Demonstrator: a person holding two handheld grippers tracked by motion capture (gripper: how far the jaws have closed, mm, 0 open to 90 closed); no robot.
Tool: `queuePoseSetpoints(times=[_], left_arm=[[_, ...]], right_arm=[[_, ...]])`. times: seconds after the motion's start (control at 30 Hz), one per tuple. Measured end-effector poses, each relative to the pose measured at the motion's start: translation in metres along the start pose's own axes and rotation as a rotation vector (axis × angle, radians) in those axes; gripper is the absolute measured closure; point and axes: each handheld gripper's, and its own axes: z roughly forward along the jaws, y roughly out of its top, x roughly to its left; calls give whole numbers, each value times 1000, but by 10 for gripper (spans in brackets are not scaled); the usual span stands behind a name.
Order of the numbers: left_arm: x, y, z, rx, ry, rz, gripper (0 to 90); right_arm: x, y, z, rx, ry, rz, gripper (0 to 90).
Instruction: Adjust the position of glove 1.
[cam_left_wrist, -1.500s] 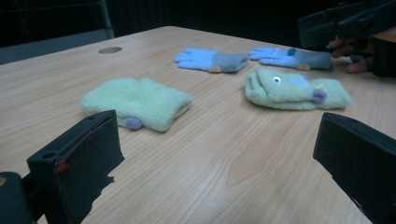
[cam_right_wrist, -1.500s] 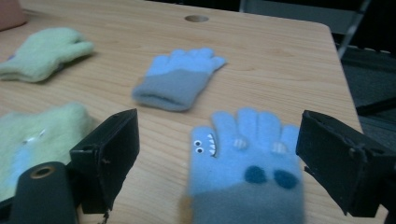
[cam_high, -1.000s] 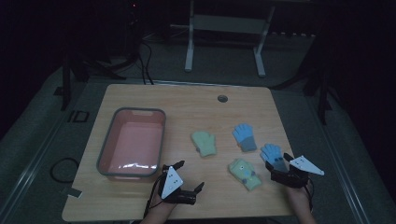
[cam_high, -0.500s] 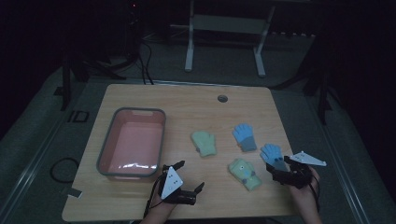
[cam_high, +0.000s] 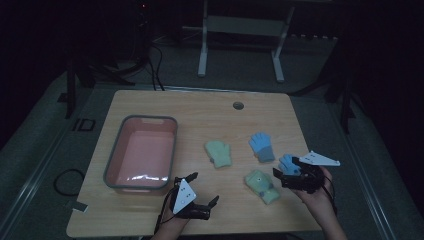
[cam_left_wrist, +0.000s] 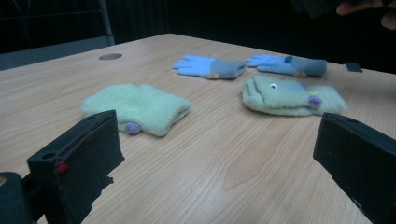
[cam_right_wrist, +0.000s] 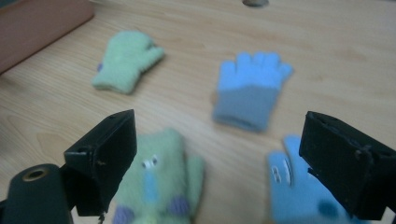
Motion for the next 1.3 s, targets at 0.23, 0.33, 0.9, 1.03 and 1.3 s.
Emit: queuePoseSetpoints(times=[0.23, 0.33, 0.9, 1.03, 1.3], left_arm=[[-2, -1, -2, -23, 17, 20, 13], [0, -1, -3, -28, 6, -10, 12], [-7, -1, -2, -22, 22, 62, 13], [-6, -1, -3, -31, 23, 44, 13], [-4, -1, -3, -35, 9, 31, 13]], right_arm=[[15, 35, 11, -16, 43, -60, 129], [22, 48, 17, -17, 62, -97, 152], [62, 86, 76, 10, 165, -229, 433], [71, 87, 93, 37, 191, -261, 420], [79, 87, 131, 106, 263, -312, 580]])
